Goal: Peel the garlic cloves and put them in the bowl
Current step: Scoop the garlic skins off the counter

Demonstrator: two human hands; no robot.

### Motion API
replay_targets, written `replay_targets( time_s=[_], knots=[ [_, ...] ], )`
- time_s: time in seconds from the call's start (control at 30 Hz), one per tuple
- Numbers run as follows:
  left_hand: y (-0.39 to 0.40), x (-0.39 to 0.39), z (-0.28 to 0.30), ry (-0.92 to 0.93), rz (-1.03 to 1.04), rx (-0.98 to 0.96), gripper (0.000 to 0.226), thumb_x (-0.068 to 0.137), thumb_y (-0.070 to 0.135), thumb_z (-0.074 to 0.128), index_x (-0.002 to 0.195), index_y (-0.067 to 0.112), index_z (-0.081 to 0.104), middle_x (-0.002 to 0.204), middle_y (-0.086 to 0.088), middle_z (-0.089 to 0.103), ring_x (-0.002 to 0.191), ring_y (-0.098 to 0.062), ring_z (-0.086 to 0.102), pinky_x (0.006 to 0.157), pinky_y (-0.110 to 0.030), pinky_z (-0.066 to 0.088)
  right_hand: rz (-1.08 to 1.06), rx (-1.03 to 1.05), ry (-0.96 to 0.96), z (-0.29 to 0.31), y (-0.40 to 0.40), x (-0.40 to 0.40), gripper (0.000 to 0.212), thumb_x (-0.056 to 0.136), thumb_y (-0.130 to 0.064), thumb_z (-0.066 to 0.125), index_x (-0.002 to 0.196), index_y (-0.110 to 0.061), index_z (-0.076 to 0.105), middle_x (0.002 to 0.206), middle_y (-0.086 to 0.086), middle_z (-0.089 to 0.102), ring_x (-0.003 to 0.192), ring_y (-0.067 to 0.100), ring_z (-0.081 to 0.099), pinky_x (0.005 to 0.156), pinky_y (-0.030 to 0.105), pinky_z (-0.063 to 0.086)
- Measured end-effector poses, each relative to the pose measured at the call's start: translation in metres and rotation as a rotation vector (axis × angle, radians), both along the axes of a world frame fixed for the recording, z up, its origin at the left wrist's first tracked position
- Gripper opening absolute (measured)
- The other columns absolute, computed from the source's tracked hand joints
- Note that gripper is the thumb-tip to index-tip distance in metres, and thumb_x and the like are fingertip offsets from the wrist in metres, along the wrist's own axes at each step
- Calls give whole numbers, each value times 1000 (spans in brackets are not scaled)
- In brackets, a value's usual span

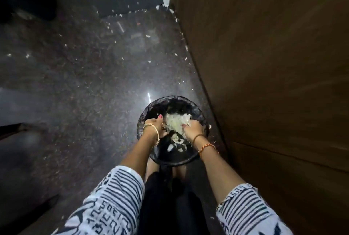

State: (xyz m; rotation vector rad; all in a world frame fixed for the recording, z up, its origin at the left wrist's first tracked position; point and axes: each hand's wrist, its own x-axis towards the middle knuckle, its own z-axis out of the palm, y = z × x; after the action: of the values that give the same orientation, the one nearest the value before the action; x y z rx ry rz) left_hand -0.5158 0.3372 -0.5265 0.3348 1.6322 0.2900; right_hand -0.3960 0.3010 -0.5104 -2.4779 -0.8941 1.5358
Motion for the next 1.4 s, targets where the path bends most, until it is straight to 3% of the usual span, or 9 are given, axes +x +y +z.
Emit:
replay_targets(
  time_s=[0.17, 0.33, 0.47, 0.57, 0.7, 0.9, 1.07, 1.2, 1.4],
  knots=[
    [-2, -13, -89, 284, -307, 160, 24, 96, 21, 50, 88, 1, 62, 87, -19, 65, 84, -34, 64, 79, -38, 54, -89, 0, -100, -89, 11, -4, 25, 90, 0, 48, 109, 3, 63, 115, 20, 62, 104, 32, 59, 68, 19, 45],
    [12, -3, -114, 499, -488, 70, 69, 97, 52, 29, 96, -5, 67, 99, -23, 66, 96, -37, 60, 84, -37, 43, 49, -102, -217, -108, 19, -3, 38, 90, -37, 53, 111, -7, 63, 117, 17, 61, 109, 33, 56, 83, 33, 44],
    [8, 7, -118, 342, -517, 73, 31, 97, 16, 44, 115, -5, 59, 116, -23, 61, 108, -36, 56, 92, -35, 40, -12, -156, 43, -115, 23, -10, 40, 88, -16, 51, 127, -8, 50, 128, 18, 52, 119, 32, 46, 94, 29, 38],
    [6, 4, -120, 344, -495, 153, 41, 83, -15, 47, 120, -2, 57, 118, -22, 60, 106, -36, 58, 94, -39, 45, -268, -73, 4, -120, 20, -7, 20, 87, 0, 50, 101, 1, 64, 100, 15, 63, 92, 30, 59, 82, 33, 47],
    [11, -1, -116, 516, -741, 168, 18, 90, 15, 59, 105, 9, 67, 105, -18, 67, 96, -35, 63, 82, -38, 52, -274, -49, -134, -122, 16, -1, 24, 86, -32, 64, 72, -12, 67, 76, 9, 61, 74, 25, 58, 66, 27, 46],
    [7, 1, -117, 415, -792, 254, 39, 83, -10, 47, 110, 11, 66, 111, -11, 66, 102, -27, 61, 87, -27, 45, -341, 127, -44, -124, 17, -14, 31, 81, 12, 45, 91, -2, 71, 101, 16, 68, 100, 30, 61, 88, 29, 47],
    [2, 5, -112, 617, -1193, 274, 25, 96, 21, 46, 115, 14, 63, 112, -17, 62, 105, -36, 57, 80, -38, 45, -311, 56, -28, -134, -3, -12, 3, 76, -3, 73, 76, -4, 69, 90, 16, 71, 81, 28, 67, 73, 33, 54],
    [-6, -1, -120, 591, -1284, 369, 37, 92, 4, 46, 124, 19, 57, 130, -9, 53, 114, -31, 53, 88, -37, 44, -182, 37, -238, -126, -2, -10, 41, 91, -44, 53, 74, -10, 68, 89, 18, 68, 85, 34, 61, 68, 33, 44],
    [-8, 1, -117, 585, -1374, 326, 26, 95, 18, 49, 117, 8, 59, 117, -21, 57, 108, -39, 55, 85, -41, 44, -154, 147, -112, -126, -12, -14, 18, 85, -4, 60, 98, -11, 70, 102, -2, 61, 94, 13, 58, 91, 25, 44]
  ],
)
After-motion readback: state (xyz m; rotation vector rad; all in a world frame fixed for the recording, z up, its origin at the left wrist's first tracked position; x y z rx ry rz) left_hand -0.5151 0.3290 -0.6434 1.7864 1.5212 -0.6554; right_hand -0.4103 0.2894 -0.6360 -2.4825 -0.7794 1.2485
